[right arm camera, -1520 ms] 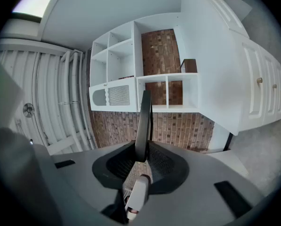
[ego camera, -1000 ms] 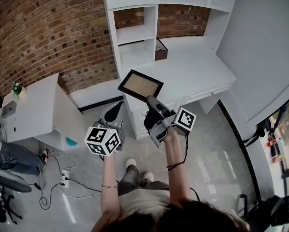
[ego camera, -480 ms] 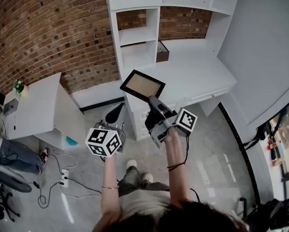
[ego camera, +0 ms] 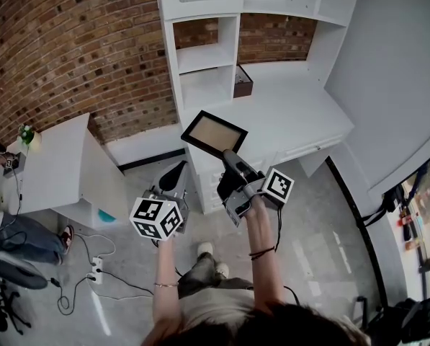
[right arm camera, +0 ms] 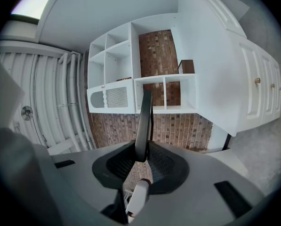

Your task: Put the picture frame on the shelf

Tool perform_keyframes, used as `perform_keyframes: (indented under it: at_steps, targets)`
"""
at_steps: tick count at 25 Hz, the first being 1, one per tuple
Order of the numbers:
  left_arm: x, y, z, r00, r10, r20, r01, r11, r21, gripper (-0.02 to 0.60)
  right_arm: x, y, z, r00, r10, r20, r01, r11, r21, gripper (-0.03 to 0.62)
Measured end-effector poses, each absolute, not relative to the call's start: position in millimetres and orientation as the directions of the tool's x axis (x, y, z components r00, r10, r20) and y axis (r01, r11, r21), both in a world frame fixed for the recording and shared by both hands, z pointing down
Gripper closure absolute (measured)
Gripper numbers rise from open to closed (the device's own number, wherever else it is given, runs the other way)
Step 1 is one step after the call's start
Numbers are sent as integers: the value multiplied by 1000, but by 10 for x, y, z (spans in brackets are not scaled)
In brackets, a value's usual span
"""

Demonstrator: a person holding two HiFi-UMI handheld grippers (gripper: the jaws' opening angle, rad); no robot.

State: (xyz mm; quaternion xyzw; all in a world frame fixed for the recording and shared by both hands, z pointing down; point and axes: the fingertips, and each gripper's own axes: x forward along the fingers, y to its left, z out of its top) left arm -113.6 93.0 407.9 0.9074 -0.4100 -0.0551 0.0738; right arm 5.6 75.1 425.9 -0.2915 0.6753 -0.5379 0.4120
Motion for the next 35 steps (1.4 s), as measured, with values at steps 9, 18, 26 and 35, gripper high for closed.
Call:
perform_keyframes:
  at_steps: [9,18,26,35]
  targets:
    - [-1087,515,4121,680,-733,-30,-717,-673,183,571,69,386,4319,-476,-847,-238,49,244,-968,522]
    - [-1031,35,4126,709,-705,-25,-689,-700,188,571,121,-36,4354,-448,-866,-224,32,235,-971,522]
    - [-933,-372,4150,732,-681,-27,-664,-722,194,571,204,-370,4396,-427,-879,-214,14,230,-973,522]
    - [-783,-759,4192,767,-642,-23,-625,-754,205,571,306,-694,4455,-394,-897,-200,-1,218,-976,522]
